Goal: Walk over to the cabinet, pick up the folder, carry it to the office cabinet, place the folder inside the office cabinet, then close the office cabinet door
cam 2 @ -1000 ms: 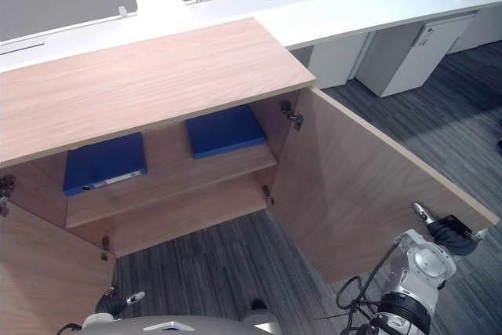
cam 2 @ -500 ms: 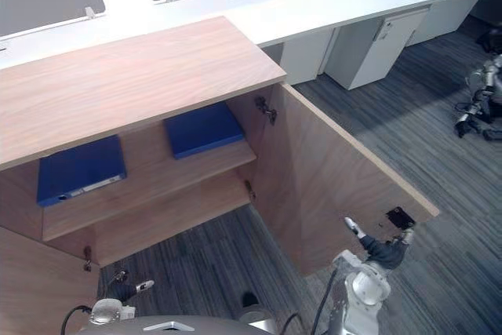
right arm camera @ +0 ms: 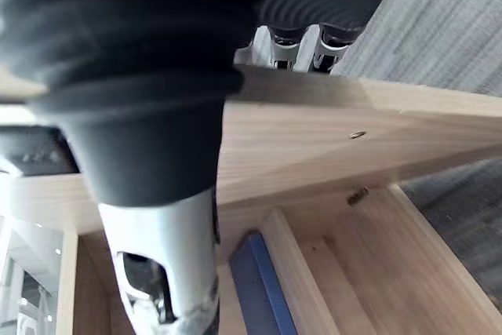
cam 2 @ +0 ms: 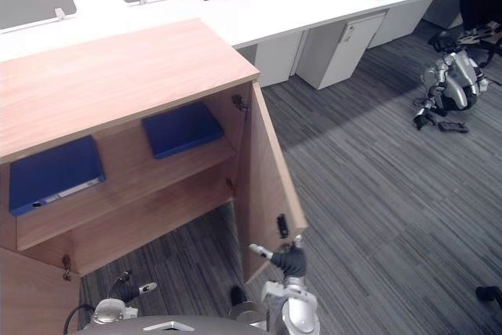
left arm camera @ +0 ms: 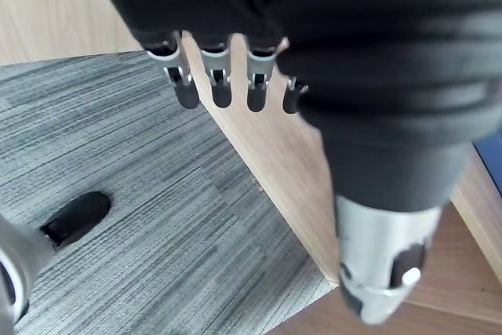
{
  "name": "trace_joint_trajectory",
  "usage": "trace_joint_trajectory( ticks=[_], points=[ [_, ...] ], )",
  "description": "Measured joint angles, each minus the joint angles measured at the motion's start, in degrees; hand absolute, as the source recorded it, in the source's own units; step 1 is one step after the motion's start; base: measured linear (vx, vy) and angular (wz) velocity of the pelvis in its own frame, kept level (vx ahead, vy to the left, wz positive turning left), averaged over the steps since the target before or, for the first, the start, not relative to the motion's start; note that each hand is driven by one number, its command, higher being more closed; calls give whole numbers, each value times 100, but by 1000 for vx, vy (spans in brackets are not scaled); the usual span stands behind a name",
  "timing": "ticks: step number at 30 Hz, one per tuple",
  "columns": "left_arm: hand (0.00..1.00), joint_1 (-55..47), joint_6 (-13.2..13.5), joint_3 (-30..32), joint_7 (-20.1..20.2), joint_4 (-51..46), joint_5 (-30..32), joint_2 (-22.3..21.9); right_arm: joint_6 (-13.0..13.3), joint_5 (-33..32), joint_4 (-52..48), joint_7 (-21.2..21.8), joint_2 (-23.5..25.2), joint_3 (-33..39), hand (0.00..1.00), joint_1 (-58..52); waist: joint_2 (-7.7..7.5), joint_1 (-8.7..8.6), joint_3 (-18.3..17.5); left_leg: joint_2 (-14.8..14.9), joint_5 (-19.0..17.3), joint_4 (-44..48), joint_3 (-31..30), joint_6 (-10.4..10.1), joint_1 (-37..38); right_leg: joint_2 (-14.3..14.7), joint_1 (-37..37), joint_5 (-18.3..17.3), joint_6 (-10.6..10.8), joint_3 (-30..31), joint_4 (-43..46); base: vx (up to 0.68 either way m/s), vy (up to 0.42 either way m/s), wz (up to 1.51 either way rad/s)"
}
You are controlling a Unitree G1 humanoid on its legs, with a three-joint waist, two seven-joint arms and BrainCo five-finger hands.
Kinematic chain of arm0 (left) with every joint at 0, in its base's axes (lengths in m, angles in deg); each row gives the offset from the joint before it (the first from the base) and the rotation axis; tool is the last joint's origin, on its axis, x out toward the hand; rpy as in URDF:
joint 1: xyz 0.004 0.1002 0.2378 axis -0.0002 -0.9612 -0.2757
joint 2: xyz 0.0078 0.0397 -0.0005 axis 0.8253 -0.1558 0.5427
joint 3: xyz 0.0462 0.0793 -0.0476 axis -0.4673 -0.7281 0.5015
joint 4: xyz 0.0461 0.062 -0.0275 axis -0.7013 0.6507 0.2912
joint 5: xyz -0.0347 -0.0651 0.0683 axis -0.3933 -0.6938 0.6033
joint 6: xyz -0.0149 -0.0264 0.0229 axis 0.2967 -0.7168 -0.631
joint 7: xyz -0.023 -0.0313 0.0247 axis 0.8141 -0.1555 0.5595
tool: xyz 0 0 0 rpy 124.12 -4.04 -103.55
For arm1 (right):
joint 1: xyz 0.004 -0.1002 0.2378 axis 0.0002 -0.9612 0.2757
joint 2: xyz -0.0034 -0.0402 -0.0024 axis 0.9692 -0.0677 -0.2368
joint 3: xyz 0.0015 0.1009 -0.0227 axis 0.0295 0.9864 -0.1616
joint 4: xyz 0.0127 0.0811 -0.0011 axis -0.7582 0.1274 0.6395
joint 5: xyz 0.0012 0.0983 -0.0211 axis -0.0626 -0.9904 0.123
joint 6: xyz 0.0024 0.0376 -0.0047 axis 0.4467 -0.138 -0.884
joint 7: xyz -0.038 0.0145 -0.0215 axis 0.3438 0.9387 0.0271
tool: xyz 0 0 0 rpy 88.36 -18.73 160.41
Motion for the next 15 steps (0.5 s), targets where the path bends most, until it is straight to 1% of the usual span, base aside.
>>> trace_joint_trajectory(
  ticks=[2, 3, 4, 5, 6, 7, 8, 9, 11, 12, 13, 14, 15],
  points=[
    [0, 36, -33, -19, 4, 81, 30, 3, -78, 1, -101, 210, -99, -312, 0, 76, -10, 59, 5, 1, 4, 3, -13, 1, 13, 4, -4, -20, -1, -8, 53, 0, 0, 0],
    [0, 80, -33, -24, 6, 145, 104, 1, -78, 4, -193, 336, -156, -520, 0, 170, -19, 152, 11, 2, 5, 11, -23, 1, 34, 7, -1, -42, -5, -14, 94, -2, -5, 4],
    [0, 104, -34, -18, 6, 191, 104, 10, -80, 6, -193, 448, -202, -660, 0, 318, -42, 204, 35, 2, 8, 26, -35, -1, 67, 8, 19, -72, -4, -24, 134, 0, -5, 5],
    [0, 105, -35, -15, 6, 196, 105, 15, -90, 6, -182, 472, -211, -725, 0, 407, -60, 248, 48, 2, 14, 28, -47, -9, 84, 9, 29, -89, -5, -35, 160, 0, -5, 19],
    [0, 104, -35, -4, 10, 205, 107, 16, -89, 8, -167, 614, -199, -796, 0, 558, -100, 314, 64, -5, 37, 29, -156, -20, 78, -6, 42, -157, 3, -134, 228, -3, -5, 28],
    [0, 103, -35, 8, 12, 217, 108, 18, -89, 8, -167, 673, -202, -839, 0, 629, -123, 316, 75, -12, 49, 29, -214, -9, 70, -21, 52, -188, 14, -189, 244, -6, -2, 45],
    [0, 88, -37, 41, 14, 229, 110, 22, -89, 20, -148, 723, -203, -919, 0, 784, -173, 329, 102, -28, 63, 29, -322, -9, 60, -50, 85, -234, 23, -296, 281, 1, 4, 43],
    [0, 62, -39, 43, 17, 238, 110, 34, -90, 74, -115, 733, -203, -959, 0, 948, -213, 381, 122, -40, 71, 28, -386, 1, 57, -68, 110, -267, 32, -349, 298, 4, 7, 34],
    [0, 80, -39, 81, 29, 230, 108, 53, -89, 128, -84, 746, -214, -965, 0, 1164, -229, 503, 121, -66, 81, 26, -481, 19, -5, -105, 111, -284, 53, -440, 293, 13, 8, 25],
    [0, 68, -39, 84, 33, 231, 108, 65, -89, 127, -50, 766, -236, -958, 0, 1243, -251, 521, 117, -77, 85, 26, -530, 24, -27, -122, 117, -289, 64, -490, 295, 22, 12, 31],
    [0, 56, -38, 121, 43, 223, 103, 76, -87, 125, 114, 816, -272, -957, 0, 1452, -259, 585, 124, -98, 95, 22, -588, 39, -53, -146, 123, -294, 86, -539, 296, 29, 13, 34],
    [0, 54, -37, 207, 51, 222, 103, 73, -93, 123, 360, 841, -315, -953, 0, 1712, -267, 604, 120, -123, 124, 0, -673, 84, -94, -176, 153, -277, 128, -630, 285, 30, 14, 31],
    [0, 51, -37, 247, 52, 217, 103, 73, -97, 121, 479, 840, -317, -947, 0, 1841, -275, 618, 124, -137, 124, -1, -717, 87, -109, -188, 164, -270, 142, -661, 277, 30, 15, 36]
  ],
)
